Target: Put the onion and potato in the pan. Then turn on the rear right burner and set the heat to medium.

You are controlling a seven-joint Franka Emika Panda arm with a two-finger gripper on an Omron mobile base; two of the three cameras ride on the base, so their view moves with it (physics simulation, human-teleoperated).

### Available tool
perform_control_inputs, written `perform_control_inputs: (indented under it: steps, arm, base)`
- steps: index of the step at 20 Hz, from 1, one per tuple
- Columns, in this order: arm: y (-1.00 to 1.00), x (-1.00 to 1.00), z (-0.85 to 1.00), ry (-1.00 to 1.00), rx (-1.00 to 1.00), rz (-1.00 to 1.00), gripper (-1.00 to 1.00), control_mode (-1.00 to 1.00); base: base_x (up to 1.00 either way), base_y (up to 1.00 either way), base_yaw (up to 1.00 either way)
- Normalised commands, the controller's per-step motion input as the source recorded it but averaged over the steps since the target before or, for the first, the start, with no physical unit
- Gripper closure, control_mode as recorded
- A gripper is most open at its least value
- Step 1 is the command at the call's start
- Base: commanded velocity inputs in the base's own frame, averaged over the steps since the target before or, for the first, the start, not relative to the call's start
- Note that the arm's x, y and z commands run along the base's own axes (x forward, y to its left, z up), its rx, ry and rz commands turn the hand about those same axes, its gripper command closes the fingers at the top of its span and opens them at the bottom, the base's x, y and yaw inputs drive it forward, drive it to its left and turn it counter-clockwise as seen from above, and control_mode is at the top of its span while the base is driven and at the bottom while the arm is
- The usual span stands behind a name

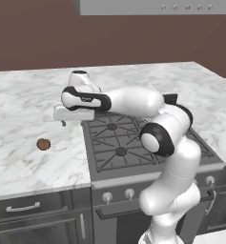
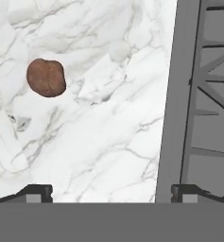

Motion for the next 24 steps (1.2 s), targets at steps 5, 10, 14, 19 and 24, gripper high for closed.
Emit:
perform_control_inputs:
  steps: [5,10,14,19,24]
  arm:
    - [0.77,0.09,-0.17,0.0,0.0,0.03,-1.0,-1.0]
    - [0.59,0.19,-0.21,0.0,0.0,0.01,-1.0,-1.0]
    - [0.27,0.24,-0.07,0.0,-0.03,0.0,-1.0,-1.0]
    - [0.19,0.24,-0.02,0.0,-0.03,0.0,-1.0,-1.0]
    - [0.1,0.41,-0.22,0.0,-0.01,-0.01,-1.0,-1.0]
  base:
    - [0.0,0.0,0.0]
    - [0.0,0.0,0.0]
    - [0.0,0.0,0.0]
    - [0.0,0.0,0.0]
    - [0.0,0.0,0.0]
